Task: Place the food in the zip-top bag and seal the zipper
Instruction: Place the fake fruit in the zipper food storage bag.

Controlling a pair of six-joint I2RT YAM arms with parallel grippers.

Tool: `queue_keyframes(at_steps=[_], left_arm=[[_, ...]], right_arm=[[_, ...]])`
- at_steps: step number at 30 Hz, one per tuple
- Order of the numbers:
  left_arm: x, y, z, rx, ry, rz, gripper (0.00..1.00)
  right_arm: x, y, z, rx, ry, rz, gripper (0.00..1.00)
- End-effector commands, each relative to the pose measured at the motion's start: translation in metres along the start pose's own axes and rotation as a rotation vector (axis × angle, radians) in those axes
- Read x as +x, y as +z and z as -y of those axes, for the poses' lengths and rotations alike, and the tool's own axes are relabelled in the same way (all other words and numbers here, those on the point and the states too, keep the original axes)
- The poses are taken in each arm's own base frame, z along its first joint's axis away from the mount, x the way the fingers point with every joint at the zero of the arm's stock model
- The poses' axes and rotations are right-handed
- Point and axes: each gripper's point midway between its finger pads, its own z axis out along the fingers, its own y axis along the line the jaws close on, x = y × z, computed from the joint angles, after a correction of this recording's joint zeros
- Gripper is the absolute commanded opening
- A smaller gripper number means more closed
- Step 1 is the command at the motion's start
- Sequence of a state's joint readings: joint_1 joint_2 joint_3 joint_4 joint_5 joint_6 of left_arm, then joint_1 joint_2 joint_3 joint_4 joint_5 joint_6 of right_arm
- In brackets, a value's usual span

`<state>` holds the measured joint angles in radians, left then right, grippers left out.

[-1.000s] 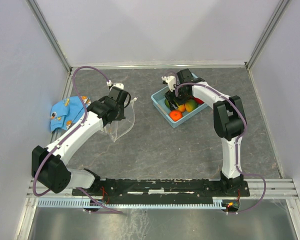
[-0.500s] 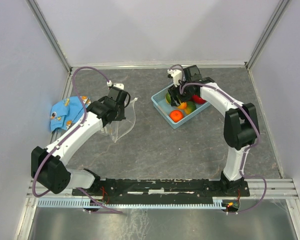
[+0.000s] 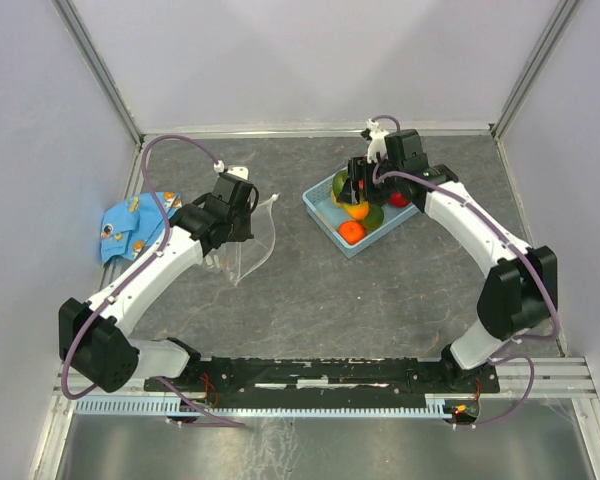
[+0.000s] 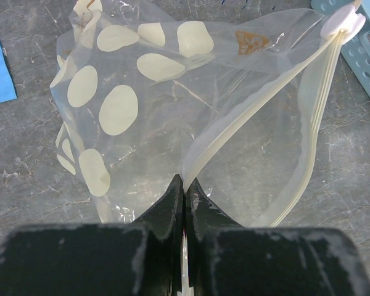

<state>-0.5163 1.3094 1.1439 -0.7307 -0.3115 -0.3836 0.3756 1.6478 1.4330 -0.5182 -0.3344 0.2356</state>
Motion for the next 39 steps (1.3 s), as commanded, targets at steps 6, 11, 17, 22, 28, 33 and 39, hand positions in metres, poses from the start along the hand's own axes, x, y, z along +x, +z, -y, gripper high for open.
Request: queue_keyframes(at_steps=[6,11,17,22,28,33,39], left_arm=[[-0.013,-0.009,0.008,0.064,0.004,0.053,0.03],[-0.012,-0.011,0.013,0.093,0.001,0.052,0.03],[-0.01,-0.008,0.014,0.095,0.001,0.044,0.03],[-0.01,-0.01,0.017,0.111,-0.003,0.044,0.03],[-0.011,-0.016,0.026,0.17,-0.006,0.047,0.03],[-0.012,-0.023,0.032,0.215,-0.007,0.059,0.03],[-0.009,-0.032,0.042,0.297,0.013,0.063,0.03]], right_arm=[[0.017,-0.025,-0.104,-0.25,0.344,0.038,0.29],[0.034,-0.022,-0.159,-0.354,0.362,0.013,0.29],[0.042,-0.015,-0.207,-0.469,0.427,-0.021,0.29],[0.054,-0.001,-0.234,-0.517,0.435,-0.081,0.3],[0.062,0.025,-0.238,-0.513,0.495,-0.095,0.3],[0.076,0.045,-0.22,-0.442,0.527,-0.082,0.3],[0.079,0.063,-0.211,-0.401,0.547,-0.071,0.31]])
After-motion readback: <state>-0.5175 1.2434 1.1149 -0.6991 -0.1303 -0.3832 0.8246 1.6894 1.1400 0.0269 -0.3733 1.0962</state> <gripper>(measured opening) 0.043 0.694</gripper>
